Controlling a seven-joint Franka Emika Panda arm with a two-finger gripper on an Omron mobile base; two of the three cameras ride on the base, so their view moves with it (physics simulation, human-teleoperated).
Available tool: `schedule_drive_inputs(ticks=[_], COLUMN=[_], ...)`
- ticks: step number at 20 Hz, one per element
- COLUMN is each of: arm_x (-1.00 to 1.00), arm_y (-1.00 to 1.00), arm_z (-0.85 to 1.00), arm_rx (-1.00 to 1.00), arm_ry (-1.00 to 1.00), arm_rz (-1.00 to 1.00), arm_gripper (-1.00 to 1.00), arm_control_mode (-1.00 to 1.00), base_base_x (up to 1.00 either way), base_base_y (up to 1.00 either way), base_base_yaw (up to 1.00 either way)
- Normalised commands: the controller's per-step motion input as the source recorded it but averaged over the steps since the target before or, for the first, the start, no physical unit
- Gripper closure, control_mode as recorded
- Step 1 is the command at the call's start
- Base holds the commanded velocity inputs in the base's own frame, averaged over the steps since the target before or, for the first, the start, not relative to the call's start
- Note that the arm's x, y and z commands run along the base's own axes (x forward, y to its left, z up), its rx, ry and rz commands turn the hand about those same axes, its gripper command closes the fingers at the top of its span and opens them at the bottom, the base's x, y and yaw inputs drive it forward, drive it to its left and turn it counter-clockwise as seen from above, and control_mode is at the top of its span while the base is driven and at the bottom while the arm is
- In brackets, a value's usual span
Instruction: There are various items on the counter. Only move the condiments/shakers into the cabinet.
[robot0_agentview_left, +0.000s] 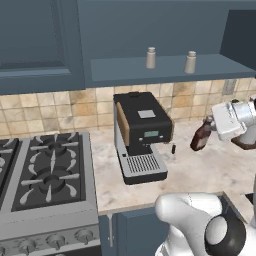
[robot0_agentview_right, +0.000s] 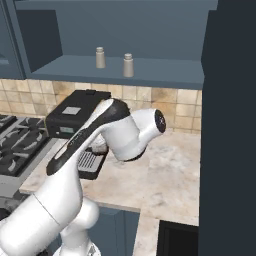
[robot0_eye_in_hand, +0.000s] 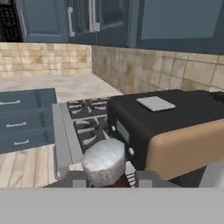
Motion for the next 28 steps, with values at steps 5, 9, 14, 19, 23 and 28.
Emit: schedule_drive_inputs(ticks=[5, 9, 14, 19, 23, 28], arm_x=[-0.82, -0.56, -0.08, 0.11, 0.38, 0.37], arm_y=[0.55, 0.95, 0.93, 0.55, 0.13, -0.02], arm_z=[1.00, 1.00, 1.00, 1.00, 0.72, 0.41], arm_rx=[0.05, 0.01, 0.00, -0.02, 0.01, 0.03], arm_ry=[-0.08, -0.16, -0.15, -0.05, 0.07, 0.22], arm_rz=[-0.38, -0.37, -0.31, -0.39, -0.42, -0.44], arm_gripper=[1.00, 1.00, 1.00, 1.00, 1.00, 1.00], arm_control_mode=[-1.00, -1.00, -1.00, -1.00, -1.00, -1.00], base_base_x=[0.00, 0.00, 0.00, 0.00, 0.00, 0.00], base_base_y=[0.00, 0.00, 0.00, 0.00, 0.00, 0.00], base_base_yaw=[0.00, 0.00, 0.00, 0.00, 0.00, 0.00])
